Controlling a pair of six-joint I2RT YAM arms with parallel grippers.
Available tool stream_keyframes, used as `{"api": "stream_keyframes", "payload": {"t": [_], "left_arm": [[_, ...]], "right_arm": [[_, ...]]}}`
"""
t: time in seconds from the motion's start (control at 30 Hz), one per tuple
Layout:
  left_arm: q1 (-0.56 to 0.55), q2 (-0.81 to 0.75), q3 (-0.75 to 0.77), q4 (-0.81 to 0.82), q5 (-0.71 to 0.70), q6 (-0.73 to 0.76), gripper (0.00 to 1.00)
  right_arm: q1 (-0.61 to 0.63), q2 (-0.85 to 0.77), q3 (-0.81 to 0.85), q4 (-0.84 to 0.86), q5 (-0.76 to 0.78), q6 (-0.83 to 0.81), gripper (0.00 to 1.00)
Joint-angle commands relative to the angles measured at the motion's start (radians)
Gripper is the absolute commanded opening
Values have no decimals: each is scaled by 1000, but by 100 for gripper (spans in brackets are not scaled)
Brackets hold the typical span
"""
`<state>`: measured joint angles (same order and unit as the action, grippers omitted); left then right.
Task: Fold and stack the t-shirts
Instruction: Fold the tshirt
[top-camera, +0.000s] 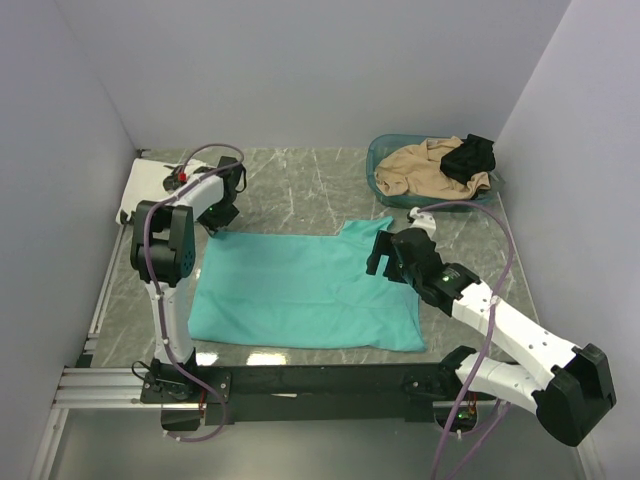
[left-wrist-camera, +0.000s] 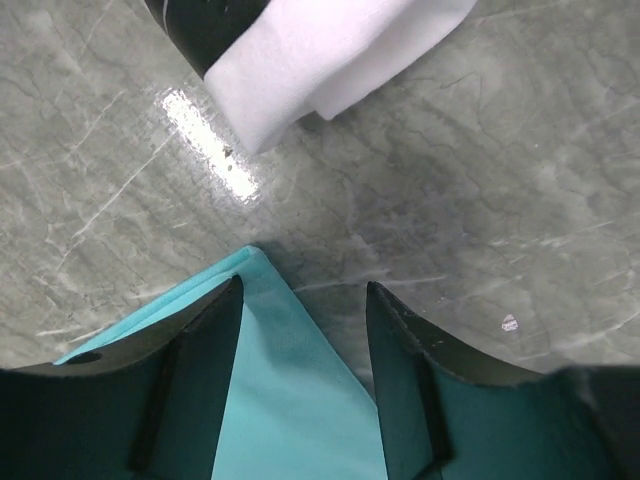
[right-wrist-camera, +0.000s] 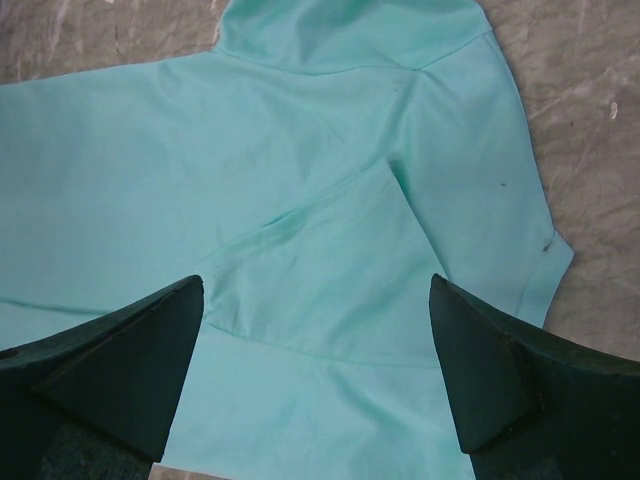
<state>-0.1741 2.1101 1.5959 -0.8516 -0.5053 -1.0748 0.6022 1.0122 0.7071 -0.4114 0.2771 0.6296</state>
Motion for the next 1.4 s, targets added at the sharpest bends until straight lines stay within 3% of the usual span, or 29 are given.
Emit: {"api": "stream_keyframes", "payload": {"t": [0.0, 0.17, 0.2, 0.3, 0.33, 0.43, 0.83, 1.07, 1.17, 1.37], "left_arm": [[2, -13, 18, -11, -35, -8, 58], [2, -13, -5, -18, -29, -10, 51], [2, -13, -11, -26, -26, -17, 43], [2, -36, -71, 2, -1, -20, 30], [2, -44, -89, 12, 8, -17, 20], [2, -61, -132, 46, 31, -8, 1], [2, -190, -226, 132, 45, 36, 1], [2, -205, -260, 164, 74, 58, 1], [2, -214, -267, 169, 74, 61, 1], [2, -229, -275, 164, 51, 64, 1]], "right_arm": [[-8, -21, -4, 31, 2, -16, 100], [-7, -29, -9, 29, 13, -18, 100], [-7, -32, -8, 28, 23, -16, 100], [-8, -31, 8, 23, 53, -10, 100], [-10, -26, 11, 28, 71, -11, 100], [-13, 31, 55, 37, 92, -25, 100], [-30, 607, 524, -9, 146, -128, 95], [-56, 974, 878, -151, 200, -136, 88], [-62, 1077, 1027, -220, 227, -127, 86], [-82, 1246, 1150, -285, 237, -130, 83]]}}
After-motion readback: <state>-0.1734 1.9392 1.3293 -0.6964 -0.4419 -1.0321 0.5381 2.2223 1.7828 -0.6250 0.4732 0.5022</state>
